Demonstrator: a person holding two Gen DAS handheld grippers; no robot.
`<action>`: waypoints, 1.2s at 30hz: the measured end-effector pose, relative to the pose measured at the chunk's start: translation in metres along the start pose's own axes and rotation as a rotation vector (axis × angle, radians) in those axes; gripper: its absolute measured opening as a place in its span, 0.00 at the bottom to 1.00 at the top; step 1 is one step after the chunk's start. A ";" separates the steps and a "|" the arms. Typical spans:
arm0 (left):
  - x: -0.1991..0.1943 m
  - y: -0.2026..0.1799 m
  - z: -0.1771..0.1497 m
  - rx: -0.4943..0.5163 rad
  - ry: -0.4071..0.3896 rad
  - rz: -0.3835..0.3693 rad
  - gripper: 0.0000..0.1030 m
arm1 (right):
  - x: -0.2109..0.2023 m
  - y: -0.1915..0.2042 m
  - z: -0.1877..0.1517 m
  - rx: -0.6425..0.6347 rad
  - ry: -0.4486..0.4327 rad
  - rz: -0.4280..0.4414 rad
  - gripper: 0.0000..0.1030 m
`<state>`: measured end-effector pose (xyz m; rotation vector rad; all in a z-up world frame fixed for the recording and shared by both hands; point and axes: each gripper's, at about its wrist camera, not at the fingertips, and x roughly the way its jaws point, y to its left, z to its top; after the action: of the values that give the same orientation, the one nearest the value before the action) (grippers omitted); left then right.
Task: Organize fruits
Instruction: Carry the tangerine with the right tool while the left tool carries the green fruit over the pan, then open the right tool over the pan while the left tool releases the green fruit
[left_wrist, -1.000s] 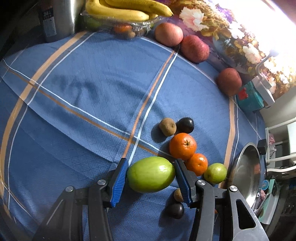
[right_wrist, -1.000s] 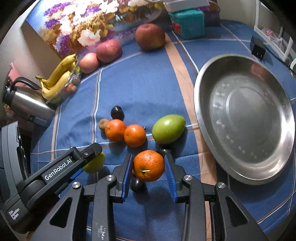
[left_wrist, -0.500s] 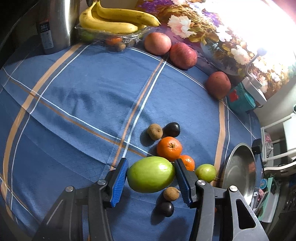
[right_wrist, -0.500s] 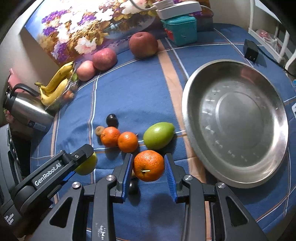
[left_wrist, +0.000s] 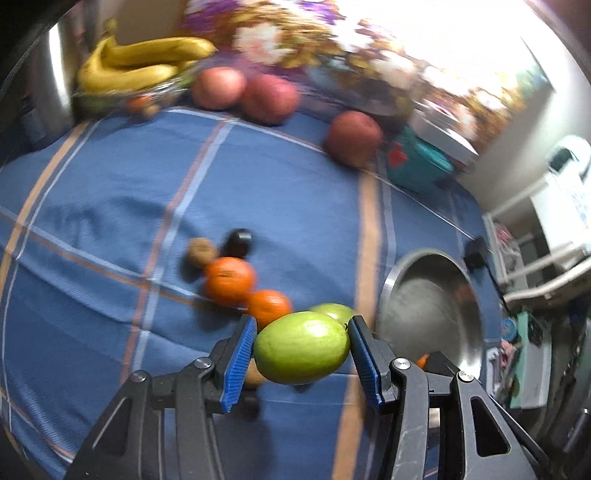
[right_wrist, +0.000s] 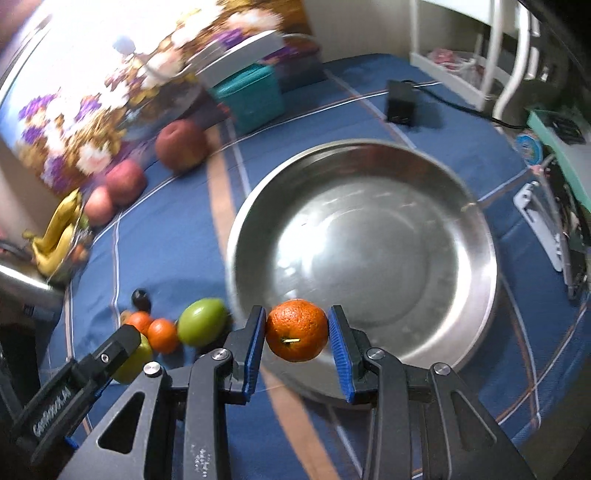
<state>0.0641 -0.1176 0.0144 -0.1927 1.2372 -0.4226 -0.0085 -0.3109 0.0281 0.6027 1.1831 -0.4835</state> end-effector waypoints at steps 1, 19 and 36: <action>0.002 -0.009 -0.001 0.024 0.001 -0.014 0.53 | -0.001 -0.005 0.002 0.010 -0.006 -0.003 0.35; 0.032 -0.071 -0.017 0.161 0.029 -0.118 0.53 | -0.007 -0.056 0.013 0.102 -0.013 -0.061 0.35; 0.047 -0.081 -0.025 0.171 0.045 -0.106 0.54 | 0.006 -0.072 0.011 0.150 0.043 -0.089 0.36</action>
<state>0.0359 -0.2084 -0.0056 -0.1032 1.2318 -0.6253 -0.0446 -0.3724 0.0126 0.6941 1.2255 -0.6423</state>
